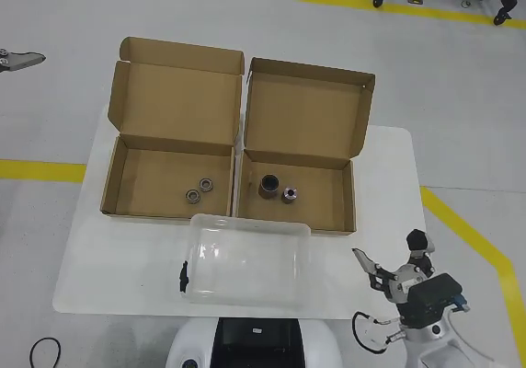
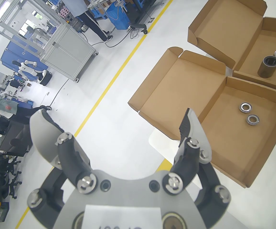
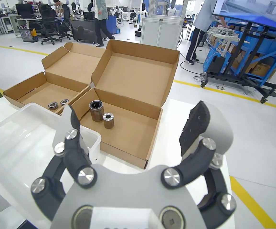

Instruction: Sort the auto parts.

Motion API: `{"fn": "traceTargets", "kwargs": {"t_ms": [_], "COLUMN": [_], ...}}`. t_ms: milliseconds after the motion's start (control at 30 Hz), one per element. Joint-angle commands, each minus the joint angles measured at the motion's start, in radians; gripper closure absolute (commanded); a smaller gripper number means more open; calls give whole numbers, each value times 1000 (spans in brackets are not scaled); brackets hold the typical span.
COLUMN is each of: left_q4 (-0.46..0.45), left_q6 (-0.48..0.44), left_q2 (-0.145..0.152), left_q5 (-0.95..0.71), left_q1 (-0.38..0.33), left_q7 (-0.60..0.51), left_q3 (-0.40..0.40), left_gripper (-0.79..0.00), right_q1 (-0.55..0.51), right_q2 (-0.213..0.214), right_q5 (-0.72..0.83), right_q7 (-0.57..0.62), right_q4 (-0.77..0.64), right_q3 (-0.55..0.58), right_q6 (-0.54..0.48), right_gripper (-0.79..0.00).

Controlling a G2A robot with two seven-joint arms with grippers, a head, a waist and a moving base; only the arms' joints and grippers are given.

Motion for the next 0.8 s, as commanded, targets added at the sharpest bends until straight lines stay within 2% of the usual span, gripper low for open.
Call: {"fn": "traceTargets", "kwargs": {"t_ms": [0,767], "left_q4": [0,0], "left_q6": [0,0], "left_q2": [0,0], "left_q5": [0,0], "left_q1": [0,0], "left_q7": [0,0], "left_q3": [0,0], "left_gripper": [-785,-785], "right_q1": [-14,-44], "right_q2": [1,5], "right_q5": [5,20], "right_q7": [3,-16], "right_q4": [-8,-19], "right_q3": [7,19], "right_q6": [6,26], "right_gripper": [-785,-785]}}
